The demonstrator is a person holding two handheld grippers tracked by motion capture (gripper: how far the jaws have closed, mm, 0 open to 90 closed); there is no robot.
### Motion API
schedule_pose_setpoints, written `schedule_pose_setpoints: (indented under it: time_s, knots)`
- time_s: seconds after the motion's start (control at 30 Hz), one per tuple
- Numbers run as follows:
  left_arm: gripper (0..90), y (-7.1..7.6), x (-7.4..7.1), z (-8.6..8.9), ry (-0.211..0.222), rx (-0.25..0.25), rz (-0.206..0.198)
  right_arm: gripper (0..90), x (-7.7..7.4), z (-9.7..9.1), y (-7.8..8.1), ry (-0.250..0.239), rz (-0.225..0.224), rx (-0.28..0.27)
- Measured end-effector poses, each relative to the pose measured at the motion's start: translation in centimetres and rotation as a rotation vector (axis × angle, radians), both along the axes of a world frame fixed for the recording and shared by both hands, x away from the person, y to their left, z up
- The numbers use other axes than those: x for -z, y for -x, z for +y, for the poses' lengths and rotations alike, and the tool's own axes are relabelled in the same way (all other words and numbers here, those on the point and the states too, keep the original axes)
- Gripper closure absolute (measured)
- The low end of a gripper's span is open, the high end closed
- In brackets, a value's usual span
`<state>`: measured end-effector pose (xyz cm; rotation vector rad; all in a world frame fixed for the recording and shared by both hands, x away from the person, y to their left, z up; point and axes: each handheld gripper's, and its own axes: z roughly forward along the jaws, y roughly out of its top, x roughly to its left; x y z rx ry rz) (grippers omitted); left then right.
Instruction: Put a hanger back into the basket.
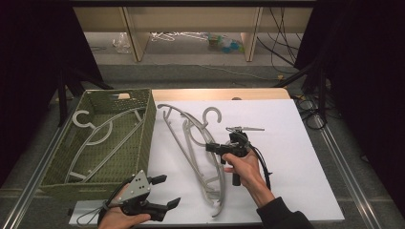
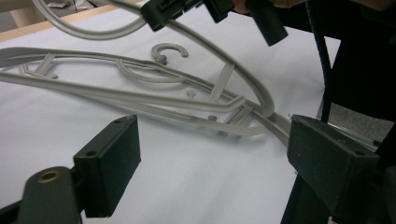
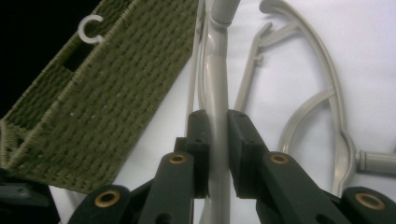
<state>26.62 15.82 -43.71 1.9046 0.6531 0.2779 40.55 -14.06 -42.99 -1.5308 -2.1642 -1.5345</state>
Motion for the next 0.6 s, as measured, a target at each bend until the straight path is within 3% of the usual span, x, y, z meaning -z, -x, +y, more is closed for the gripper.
schedule_pose_setpoints:
  time_s: [0.17, 0.3, 0.33, 0.4, 0.6]
  knots:
    - [17.4, 0.1, 0.0, 0.0, 0.003, -0.019, 0.012, 80.2, -1.2, -0.8, 0.1, -0.003, -0.041, -0.02]
    - [17.4, 0.0, 0.0, 0.1, -0.015, -0.013, -0.006, 80.2, -1.7, -1.9, 0.5, 0.054, -0.093, -0.071]
    - [17.4, 0.0, 0.1, 0.0, -0.01, -0.029, 0.01, 80.2, -1.7, -2.1, 0.6, 0.065, -0.092, -0.081]
    - [17.4, -0.1, 0.1, 0.1, -0.027, -0.025, -0.002, 80.2, -1.5, -2.4, 0.9, 0.097, -0.098, -0.11]
    - [17.6, -0.1, 0.1, -0.1, -0.038, -0.027, -0.006, 80.2, -1.3, -3.1, 1.5, 0.123, -0.099, -0.157]
